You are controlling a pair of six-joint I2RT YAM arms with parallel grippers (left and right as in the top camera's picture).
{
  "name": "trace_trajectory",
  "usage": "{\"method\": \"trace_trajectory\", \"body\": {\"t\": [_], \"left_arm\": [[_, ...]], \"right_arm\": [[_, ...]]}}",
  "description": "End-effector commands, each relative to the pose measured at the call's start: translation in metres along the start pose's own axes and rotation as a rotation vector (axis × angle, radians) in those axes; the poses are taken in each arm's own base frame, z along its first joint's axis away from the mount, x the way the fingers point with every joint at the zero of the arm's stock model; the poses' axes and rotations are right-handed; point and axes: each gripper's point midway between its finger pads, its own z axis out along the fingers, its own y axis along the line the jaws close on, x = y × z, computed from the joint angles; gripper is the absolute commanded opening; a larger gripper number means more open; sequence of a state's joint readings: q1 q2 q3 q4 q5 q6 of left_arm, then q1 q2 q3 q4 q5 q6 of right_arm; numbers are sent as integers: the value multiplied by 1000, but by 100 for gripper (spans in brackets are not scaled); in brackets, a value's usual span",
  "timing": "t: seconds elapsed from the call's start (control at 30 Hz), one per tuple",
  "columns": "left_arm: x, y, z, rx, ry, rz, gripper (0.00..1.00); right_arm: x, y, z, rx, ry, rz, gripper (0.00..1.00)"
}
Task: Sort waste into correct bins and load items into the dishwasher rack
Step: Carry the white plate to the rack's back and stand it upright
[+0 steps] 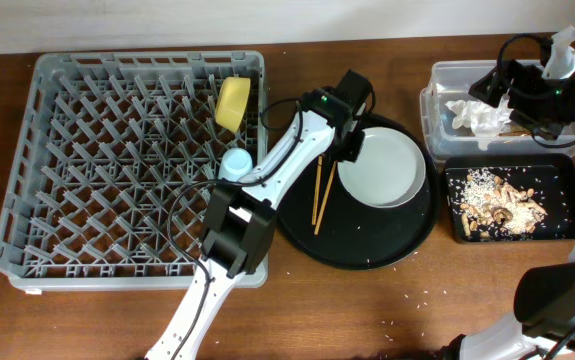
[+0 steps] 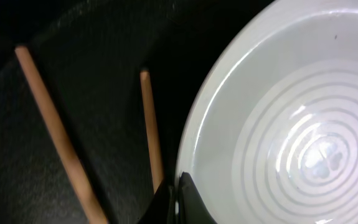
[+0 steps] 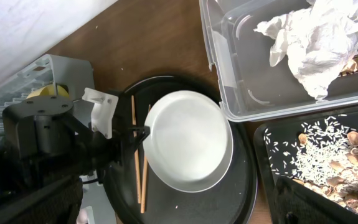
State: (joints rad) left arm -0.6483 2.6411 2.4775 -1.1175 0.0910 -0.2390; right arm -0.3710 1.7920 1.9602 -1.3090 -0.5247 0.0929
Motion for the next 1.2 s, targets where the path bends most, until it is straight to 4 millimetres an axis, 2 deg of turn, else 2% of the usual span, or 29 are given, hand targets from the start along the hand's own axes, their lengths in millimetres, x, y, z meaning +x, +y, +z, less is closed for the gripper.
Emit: {"method": "trace_trajectory", "body": {"t": [0.0,0.13,0.23,0.37,0.47,0.63,0.77,0.83,0.97,1.07,1.17], "left_arm": [[-23,4,-37,8,-65,-7,1],[-48,9,-102,16,-178,25,1],[-59,30,-153,-47,-275,-1,1],[-61,72,-217,-164,-368,-10,0],[-59,102,-255,-261,-414,-10,0],[-39,189,-326,-695,-453,-112,0],[-29,223,-351,-889,-407,-76,0],[-25,235,-362,-967,-400,-100,0],[-14,269,-397,-1178,-413,-202,0],[-12,284,-395,-1174,-402,-227,0],[-9,295,-381,-1185,-338,-218,0]], "right_arm": [[-3,3,-9,5,-27,-23,98],[-3,3,-9,5,-27,-23,98],[-3,3,-9,5,-27,-23,99],[-3,3,-9,5,-27,-23,98],[-3,3,-9,5,-27,-23,98],[-3,3,-9,5,-27,-23,98],[-3,3,-9,5,-27,-23,99],[-3,3,-9,5,-27,-23,98],[-3,3,-9,5,-27,-23,99],[-3,3,-9,5,-27,-23,99],[-3,3,-9,5,-27,-23,99]]}}
